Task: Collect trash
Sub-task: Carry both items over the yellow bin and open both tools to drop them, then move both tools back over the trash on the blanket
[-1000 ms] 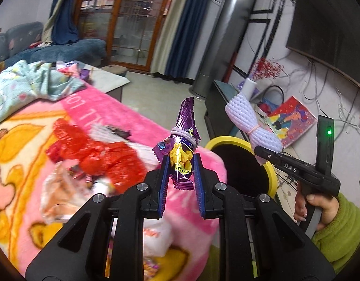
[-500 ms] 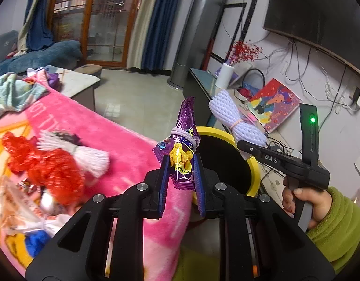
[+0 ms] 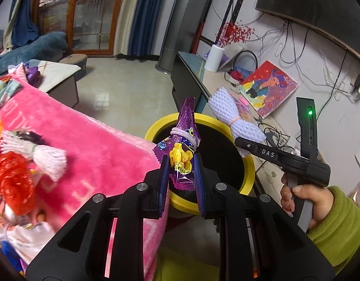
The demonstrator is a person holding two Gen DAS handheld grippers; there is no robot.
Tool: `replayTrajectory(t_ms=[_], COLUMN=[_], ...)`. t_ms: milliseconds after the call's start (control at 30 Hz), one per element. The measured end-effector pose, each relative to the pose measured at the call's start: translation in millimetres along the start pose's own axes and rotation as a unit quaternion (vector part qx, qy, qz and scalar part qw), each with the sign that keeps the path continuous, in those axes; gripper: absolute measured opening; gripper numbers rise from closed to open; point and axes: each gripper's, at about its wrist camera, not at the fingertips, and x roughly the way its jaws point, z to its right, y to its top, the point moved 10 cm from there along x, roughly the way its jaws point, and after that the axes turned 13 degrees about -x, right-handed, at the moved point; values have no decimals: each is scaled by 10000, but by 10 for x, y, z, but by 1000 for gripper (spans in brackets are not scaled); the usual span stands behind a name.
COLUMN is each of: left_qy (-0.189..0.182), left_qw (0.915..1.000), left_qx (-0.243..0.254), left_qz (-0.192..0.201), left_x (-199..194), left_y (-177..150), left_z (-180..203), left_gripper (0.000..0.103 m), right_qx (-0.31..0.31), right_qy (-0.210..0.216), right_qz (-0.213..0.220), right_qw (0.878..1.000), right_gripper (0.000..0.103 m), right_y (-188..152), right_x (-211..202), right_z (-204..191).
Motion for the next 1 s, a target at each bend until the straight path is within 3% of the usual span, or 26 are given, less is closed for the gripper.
replayTrajectory(t_ms=[367,467,533,600,667,767,900,1000], left_qy=[-24,-45,-54,-35,-79,-39,2,96], left_qw=[9995,9993,9992,9993,9993,9995,9998,9997], left_qx=[24,32,56,-15,-66,-115,-198,-211], left_qz=[-306,-375,-384,-377,-367,-298,-95,101], left_x=[420,524,575,593,586,538,382,254], left_y=[23,36,50,68,80,104,152,191], left_z=[156,197,228,223,214,186,115,74], left_gripper=[15,15,25,50,54,72,87,89], right_qx=[302,405,472,567,644,708,674,536], right_qy=[-5,-1,-2,-23,-52,-119,-173,-207], right_qz=[-251,-275,-279,-253,-230,-181,-56,79], right_qw=[9992,9988,9985,9981,9976,9973,9976,9983], right_gripper=[22,29,33,44,47,50,51,53], right_y=[-137,-162,-170,-172,-168,-148,-101,-35], right_x=[146,169,173,166,152,125,62,1], right_z=[215,262,283,323,354,394,384,306])
